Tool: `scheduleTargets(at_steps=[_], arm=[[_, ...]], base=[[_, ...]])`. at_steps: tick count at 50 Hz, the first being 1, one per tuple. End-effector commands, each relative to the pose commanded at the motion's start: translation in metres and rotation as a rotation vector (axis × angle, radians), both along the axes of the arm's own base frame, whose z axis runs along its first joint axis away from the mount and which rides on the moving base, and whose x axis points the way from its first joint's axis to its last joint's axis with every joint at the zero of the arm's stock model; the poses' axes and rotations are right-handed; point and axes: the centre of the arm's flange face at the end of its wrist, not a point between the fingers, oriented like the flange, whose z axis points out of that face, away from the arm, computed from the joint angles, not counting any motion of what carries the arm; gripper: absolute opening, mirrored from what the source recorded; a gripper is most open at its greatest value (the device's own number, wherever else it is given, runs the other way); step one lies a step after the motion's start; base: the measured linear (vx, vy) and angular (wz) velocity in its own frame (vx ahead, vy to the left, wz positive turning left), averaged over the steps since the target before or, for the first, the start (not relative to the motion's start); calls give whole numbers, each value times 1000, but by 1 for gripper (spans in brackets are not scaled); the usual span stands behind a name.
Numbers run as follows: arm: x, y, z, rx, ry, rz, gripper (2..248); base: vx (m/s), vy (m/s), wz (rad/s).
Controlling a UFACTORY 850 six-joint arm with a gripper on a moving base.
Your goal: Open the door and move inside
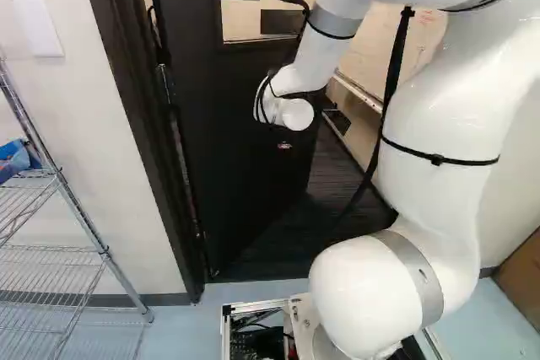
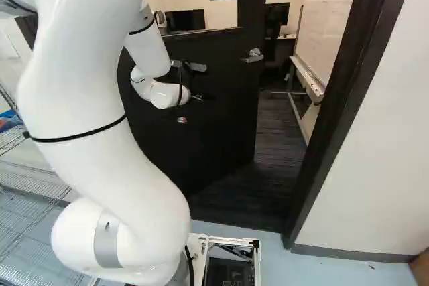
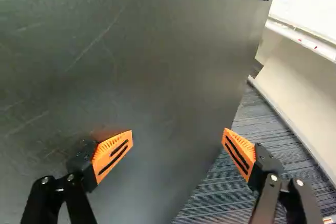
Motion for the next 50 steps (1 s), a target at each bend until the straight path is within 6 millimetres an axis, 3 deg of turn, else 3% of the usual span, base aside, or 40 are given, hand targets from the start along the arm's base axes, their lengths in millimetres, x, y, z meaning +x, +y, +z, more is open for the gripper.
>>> scheduleTargets(at_steps=[50], arm=[[61,49,-5,5,-27,72,247]], base=[[0,0,0]])
